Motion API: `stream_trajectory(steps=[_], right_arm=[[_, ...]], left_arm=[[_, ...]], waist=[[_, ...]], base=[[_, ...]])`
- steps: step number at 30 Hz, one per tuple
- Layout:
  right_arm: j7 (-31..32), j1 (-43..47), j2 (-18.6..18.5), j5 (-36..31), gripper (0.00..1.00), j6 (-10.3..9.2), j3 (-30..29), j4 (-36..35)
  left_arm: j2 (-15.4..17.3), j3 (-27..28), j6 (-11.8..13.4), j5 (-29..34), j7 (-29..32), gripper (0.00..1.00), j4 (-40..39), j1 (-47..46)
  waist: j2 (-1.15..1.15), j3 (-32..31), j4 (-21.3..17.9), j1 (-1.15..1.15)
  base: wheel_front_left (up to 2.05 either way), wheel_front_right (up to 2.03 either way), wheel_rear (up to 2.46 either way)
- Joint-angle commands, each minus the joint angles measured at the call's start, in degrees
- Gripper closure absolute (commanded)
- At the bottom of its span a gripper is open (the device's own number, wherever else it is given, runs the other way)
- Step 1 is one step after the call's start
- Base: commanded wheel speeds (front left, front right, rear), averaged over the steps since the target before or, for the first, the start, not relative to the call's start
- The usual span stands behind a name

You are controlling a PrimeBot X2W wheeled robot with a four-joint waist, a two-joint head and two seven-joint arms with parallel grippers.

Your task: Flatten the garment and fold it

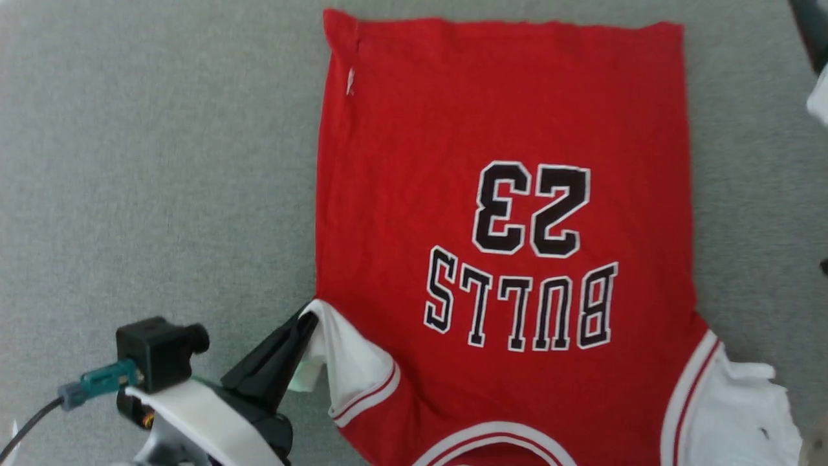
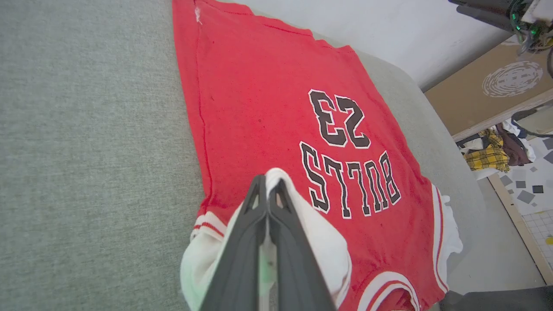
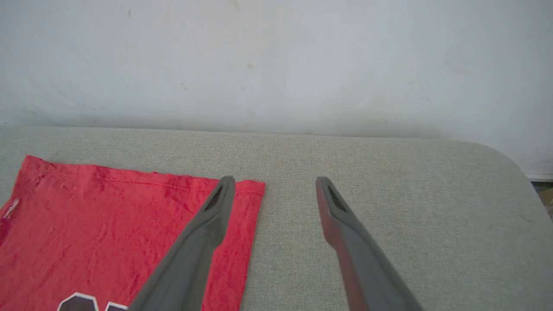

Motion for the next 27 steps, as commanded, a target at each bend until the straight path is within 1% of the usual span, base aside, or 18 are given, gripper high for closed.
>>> stream_trajectory(steps=[1, 4, 10, 17, 24, 25, 26, 27], right_arm=[[0.34, -1.92, 0.1, -0.95, 0.0, -0.04, -0.33, 1.89], [1.31, -5.35, 0.31, -3.12, 0.0, -0.04, -1.18, 6.38], [3.98, -8.12, 0.52, -6.94, 0.0, -0.04, -2.61, 11.32], [3.27, -8.64, 0.77, -8.97, 0.0, -0.04, -3.63, 13.79], [3.56, -9.48, 0.89, -9.92, 0.0, -0.04, -4.44, 14.65], [3.75, -9.62, 0.83, -10.15, 0.26, -0.04, -4.6, 14.75], [3.96, -9.74, 0.73, -10.49, 0.65, -0.04, -4.71, 14.84], [4.15, -9.84, 0.62, -10.84, 1.0, -0.04, -4.78, 14.9]], left_arm=[[-0.5, -0.29, -0.66, 0.46, 0.19, 1.0, 0.09, -1.66], [-0.99, -0.95, -1.53, 0.86, 0.35, 1.0, 0.73, -3.62], [-2.31, -2.14, -2.93, 1.38, 0.01, 1.0, 2.09, -6.35], [-3.13, -2.93, -3.96, 1.52, -0.45, 1.0, 3.8, -7.71], [-3.27, -3.08, -4.24, 1.37, -0.55, 1.0, 4.3, -8.19], [-3.29, -3.12, -4.3, 1.38, -0.55, 1.0, 4.35, -8.32], [-3.32, -3.14, -4.33, 1.39, -0.55, 1.0, 4.4, -8.45], [-3.34, -3.15, -4.36, 1.38, -0.56, 1.0, 4.46, -8.56]], waist=[[-0.01, 5.44, 3.39, -0.02], [-0.01, 7.91, 4.84, -0.02], [-0.01, 11.41, 7.07, -0.02], [-0.01, 12.99, 8.48, -0.02], [-0.01, 14.43, 8.86, -0.02], [-0.01, 14.6, 8.89, -0.02], [-0.01, 14.75, 8.9, -0.02], [-0.01, 14.89, 8.88, -0.02]], base=[[0.0, 0.0, 0.0], [0.0, 0.0, 0.0], [0.0, 0.0, 0.0], [0.0, 0.0, 0.0], [0.0, 0.0, 0.0], [0.0, 0.0, 0.0], [0.0, 0.0, 0.0], [0.0, 0.0, 0.0]])
